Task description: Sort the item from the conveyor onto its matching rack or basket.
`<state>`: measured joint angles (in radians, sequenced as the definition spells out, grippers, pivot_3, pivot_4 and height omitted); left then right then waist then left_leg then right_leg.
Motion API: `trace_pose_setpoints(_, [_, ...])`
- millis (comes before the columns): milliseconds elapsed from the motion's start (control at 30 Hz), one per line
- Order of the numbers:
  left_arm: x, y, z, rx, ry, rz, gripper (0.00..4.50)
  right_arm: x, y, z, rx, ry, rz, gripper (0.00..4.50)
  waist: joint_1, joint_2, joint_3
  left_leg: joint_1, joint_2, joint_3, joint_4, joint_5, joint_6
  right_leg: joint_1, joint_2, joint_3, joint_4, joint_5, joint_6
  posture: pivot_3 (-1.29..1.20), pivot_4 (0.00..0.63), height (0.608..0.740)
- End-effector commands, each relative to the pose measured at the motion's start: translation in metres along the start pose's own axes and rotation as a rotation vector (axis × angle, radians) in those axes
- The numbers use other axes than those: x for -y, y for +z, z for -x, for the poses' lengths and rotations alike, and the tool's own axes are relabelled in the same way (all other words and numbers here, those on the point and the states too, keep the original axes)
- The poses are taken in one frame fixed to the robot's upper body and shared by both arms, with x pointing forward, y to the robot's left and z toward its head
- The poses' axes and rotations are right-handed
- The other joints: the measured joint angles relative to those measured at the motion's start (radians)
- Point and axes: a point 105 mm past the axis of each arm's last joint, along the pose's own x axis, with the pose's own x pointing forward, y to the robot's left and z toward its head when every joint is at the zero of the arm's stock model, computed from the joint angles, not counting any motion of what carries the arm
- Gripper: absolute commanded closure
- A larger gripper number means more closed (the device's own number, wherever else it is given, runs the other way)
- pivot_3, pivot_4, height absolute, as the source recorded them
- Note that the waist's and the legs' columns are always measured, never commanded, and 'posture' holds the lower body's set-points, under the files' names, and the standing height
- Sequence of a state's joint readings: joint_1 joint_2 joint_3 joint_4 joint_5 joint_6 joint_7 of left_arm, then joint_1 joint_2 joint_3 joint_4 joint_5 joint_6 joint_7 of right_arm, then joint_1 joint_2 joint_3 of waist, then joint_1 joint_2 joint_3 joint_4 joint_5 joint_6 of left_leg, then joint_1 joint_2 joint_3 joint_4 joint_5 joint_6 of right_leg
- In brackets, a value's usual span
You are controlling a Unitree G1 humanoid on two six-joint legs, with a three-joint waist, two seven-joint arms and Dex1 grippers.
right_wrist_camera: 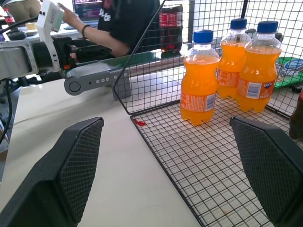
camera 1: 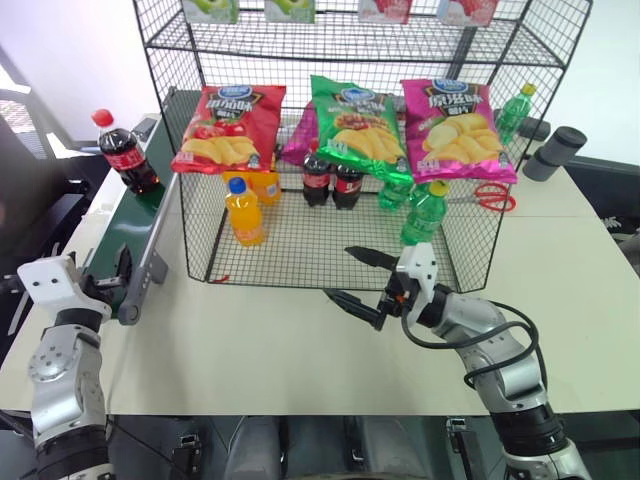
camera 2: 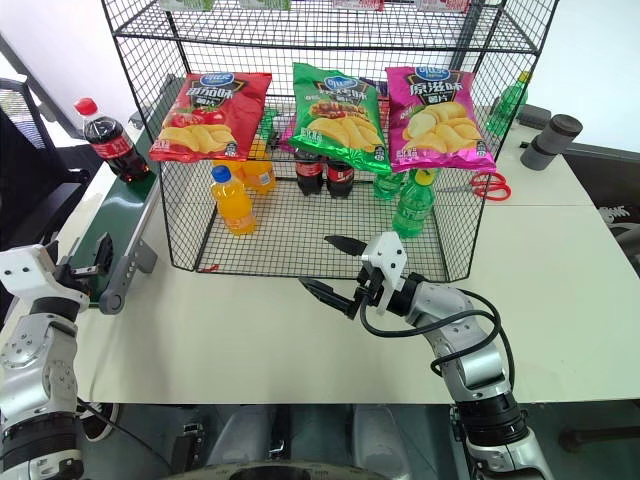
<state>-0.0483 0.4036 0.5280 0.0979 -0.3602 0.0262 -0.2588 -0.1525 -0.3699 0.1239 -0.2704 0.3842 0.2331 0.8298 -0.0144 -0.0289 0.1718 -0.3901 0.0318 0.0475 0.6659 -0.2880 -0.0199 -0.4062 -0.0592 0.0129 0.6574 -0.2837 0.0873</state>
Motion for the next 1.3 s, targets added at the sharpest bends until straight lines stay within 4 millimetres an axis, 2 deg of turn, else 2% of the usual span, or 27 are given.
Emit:
trace_pose_setpoints(33, [-0.0054,0.0131,-0.0016,0.047,0.010,-0.010,0.00,-0.0030,0.0081,-0.0035,0.035,0.014,0.026,0.06,0.000,0.000,0.000,0.000,0.000,0.000,0.000,0.000,0.000,0.000,0.000,0.000,0.000,0.000,0.000,0.00,0.150,0.740])
trace_pose_setpoints(1300, [-0.0092,0.0100,0.0031,0.028,0.026,-0.063,0.00,-0.0087,0.0078,-0.0058,0.033,0.025,0.015,0.06,-0.001,0.000,0.000,0.000,0.000,0.000,0.000,0.000,0.000,-0.001,-0.001,0.000,0.000,0.000,0.000,0.00,0.150,0.740])
